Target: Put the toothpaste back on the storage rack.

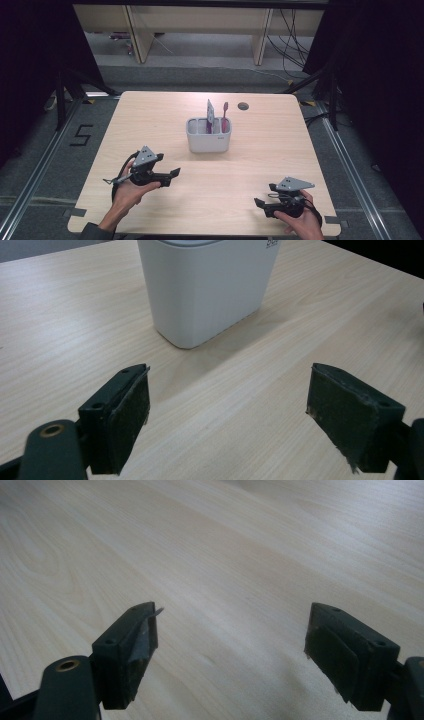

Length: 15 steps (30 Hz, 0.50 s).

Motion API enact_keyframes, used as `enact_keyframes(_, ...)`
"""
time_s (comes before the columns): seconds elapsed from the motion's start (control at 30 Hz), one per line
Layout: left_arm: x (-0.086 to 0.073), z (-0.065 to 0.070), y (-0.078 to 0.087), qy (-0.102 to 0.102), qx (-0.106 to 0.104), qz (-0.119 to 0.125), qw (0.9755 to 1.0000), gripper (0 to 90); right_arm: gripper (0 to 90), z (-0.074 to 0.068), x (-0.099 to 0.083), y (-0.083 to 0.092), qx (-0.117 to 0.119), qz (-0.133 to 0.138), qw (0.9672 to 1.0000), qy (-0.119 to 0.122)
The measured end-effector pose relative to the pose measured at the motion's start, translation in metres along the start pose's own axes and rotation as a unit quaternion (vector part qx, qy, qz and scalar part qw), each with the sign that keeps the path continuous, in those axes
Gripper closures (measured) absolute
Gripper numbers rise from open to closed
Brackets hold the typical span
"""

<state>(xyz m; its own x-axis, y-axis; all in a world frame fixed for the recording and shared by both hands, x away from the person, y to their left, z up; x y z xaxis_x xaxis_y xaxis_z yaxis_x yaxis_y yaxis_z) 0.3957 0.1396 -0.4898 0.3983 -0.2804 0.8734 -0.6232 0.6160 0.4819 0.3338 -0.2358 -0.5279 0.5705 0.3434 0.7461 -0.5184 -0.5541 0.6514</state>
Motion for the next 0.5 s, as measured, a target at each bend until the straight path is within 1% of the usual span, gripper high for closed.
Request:
enact_keyframes(0.03,-0.004,0.000,0.002,0.000,0.003,-0.004,1.0000,16.8,22.0,0.000,0.000,0.000,0.000,-0.001,1.0000,-0.001)
enact_keyframes(0.07,-0.004,0.000,0.002,0.000,0.003,-0.004,1.0000,16.7,22.0,0.000,0.000,0.000,0.000,-0.001,1.0000,-0.001)
enact_keyframes(0.17,-0.010,0.001,0.004,-0.001,0.000,-0.004,1.0000,16.3,21.9,0.000,-0.001,0.000,-0.002,-0.005,1.0000,-0.003)
enact_keyframes(0.2,-0.012,0.001,0.005,-0.005,-0.002,-0.006,1.0000,16.1,22.0,0.000,-0.001,0.000,-0.001,-0.005,1.0000,-0.006)
enact_keyframes(0.27,-0.014,0.001,0.006,-0.002,0.001,-0.007,1.0000,16.1,21.9,0.000,-0.001,0.001,-0.002,-0.004,1.0000,-0.002)
enact_keyframes(0.3,-0.017,0.002,0.008,-0.005,-0.001,-0.012,0.9999,16.1,22.0,0.000,-0.001,0.000,0.001,-0.003,1.0000,-0.003)
enact_keyframes(0.4,-0.021,0.002,0.012,-0.008,-0.001,-0.015,0.9999,16.1,21.9,0.000,-0.001,0.000,0.002,-0.002,1.0000,-0.003)
enact_keyframes(0.43,-0.022,0.003,0.013,-0.006,0.002,-0.016,0.9999,16.1,21.9,0.001,0.000,0.000,-0.002,-0.003,1.0000,0.003)
enact_keyframes(0.47,-0.022,0.003,0.013,-0.006,0.002,-0.016,0.9999,16.2,21.9,0.001,0.000,0.000,-0.002,-0.003,1.0000,0.003)
enact_keyframes(0.5,-0.024,0.003,0.015,-0.006,0.002,-0.014,0.9999,16.2,21.9,-0.001,-0.001,0.001,0.005,-0.008,0.9999,-0.006)
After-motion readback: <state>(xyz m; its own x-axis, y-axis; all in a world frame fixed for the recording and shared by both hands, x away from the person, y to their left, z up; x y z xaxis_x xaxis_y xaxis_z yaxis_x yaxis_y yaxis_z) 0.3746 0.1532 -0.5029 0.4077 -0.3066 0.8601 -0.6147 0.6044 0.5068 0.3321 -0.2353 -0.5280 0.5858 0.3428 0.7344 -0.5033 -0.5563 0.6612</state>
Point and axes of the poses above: each handheld gripper's, and its own axes: y roughly backward along the jaws, x roughly out of its top, z roughly to its right, the point moved 5 cm from there along -y, roughly forward along the jaws, and after that the axes turned 2 degrees about -y, right-handed, at the moved point
